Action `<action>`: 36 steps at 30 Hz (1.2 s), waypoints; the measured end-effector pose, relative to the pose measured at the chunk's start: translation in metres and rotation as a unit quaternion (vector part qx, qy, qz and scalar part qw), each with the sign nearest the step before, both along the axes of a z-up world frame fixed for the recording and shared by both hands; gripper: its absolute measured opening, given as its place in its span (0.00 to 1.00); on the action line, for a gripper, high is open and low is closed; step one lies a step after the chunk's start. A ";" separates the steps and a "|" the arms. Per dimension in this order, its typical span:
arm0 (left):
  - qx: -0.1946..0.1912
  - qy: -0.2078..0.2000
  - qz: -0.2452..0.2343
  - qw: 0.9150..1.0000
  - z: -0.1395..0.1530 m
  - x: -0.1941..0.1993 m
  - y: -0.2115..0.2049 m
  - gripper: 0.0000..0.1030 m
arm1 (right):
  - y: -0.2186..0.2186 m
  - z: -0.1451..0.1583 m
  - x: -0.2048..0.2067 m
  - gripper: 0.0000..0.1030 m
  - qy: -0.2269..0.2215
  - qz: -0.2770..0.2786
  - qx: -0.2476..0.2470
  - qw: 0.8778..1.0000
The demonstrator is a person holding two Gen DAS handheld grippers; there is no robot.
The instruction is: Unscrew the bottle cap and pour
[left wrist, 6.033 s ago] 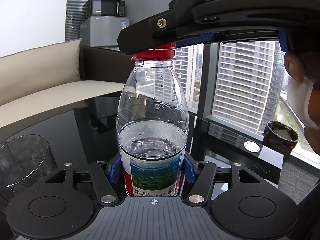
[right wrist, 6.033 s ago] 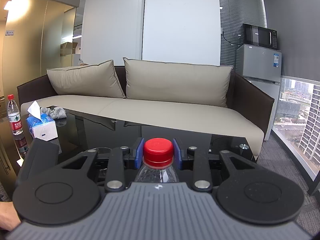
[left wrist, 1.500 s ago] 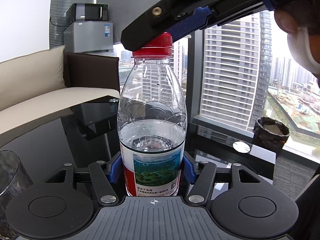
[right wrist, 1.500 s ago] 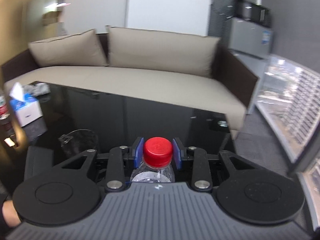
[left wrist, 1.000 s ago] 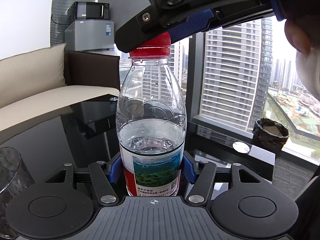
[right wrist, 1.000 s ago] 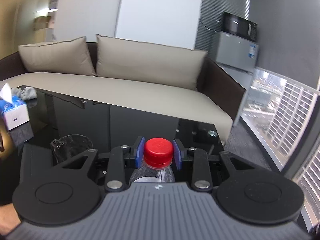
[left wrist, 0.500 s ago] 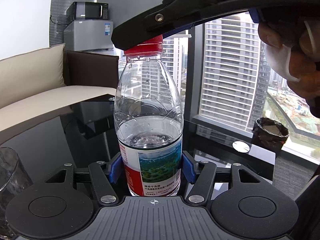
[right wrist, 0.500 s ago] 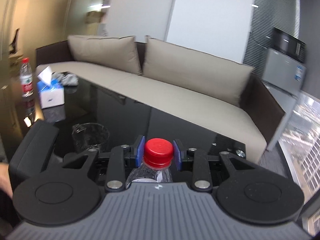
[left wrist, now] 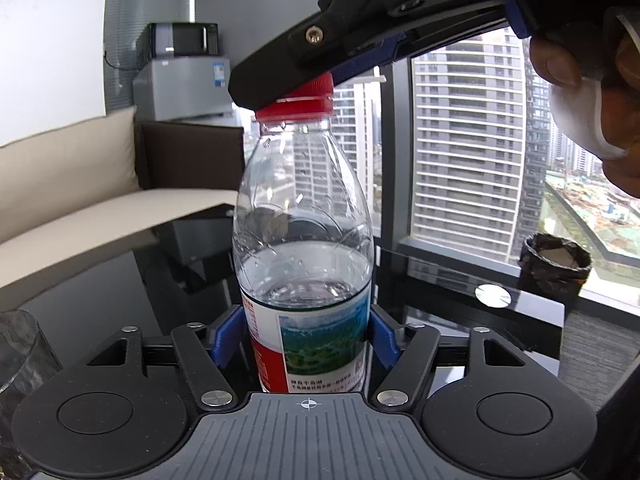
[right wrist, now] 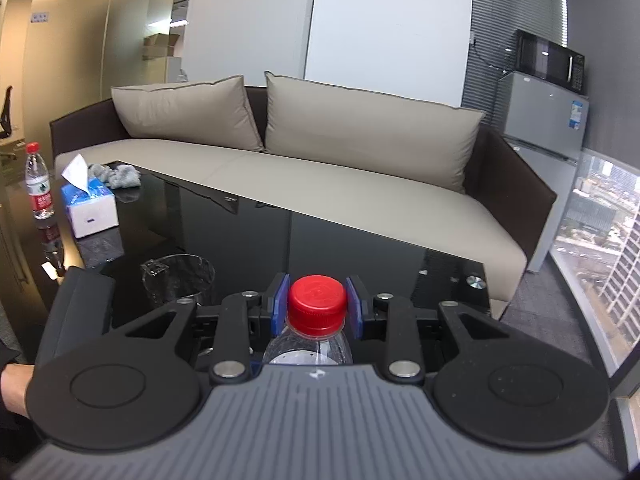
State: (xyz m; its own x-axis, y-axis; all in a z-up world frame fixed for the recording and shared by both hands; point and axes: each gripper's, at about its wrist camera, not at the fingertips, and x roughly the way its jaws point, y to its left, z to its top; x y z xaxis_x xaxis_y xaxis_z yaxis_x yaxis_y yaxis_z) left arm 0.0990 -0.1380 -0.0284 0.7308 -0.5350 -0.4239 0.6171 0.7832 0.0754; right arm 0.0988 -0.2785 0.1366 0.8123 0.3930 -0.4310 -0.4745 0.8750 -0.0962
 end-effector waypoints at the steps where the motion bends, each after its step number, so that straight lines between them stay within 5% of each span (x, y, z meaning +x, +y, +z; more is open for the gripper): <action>1: -0.002 0.001 0.000 1.000 0.000 0.001 0.000 0.62 | 0.000 0.001 0.000 0.31 0.000 -0.003 -0.001 1.000; 7: -0.004 0.006 -0.005 1.000 0.001 0.003 -0.003 0.55 | 0.005 -0.002 -0.001 0.32 0.003 -0.022 0.001 1.000; 26: 0.002 0.003 -0.010 1.000 0.000 0.004 -0.002 0.55 | 0.043 -0.009 -0.011 0.33 -0.016 -0.155 -0.021 0.988; 36: 0.004 0.001 -0.012 1.000 0.000 0.004 -0.003 0.54 | 0.031 -0.009 -0.008 0.31 -0.017 -0.123 -0.024 0.992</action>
State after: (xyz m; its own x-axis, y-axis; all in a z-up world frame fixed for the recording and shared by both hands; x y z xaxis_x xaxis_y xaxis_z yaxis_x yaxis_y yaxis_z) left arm 0.1026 -0.1410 -0.0285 0.7172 -0.5487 -0.4297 0.6353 0.7682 0.0795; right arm 0.0903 -0.2476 0.1274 0.8958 0.1616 -0.4142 -0.2434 0.9578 -0.1528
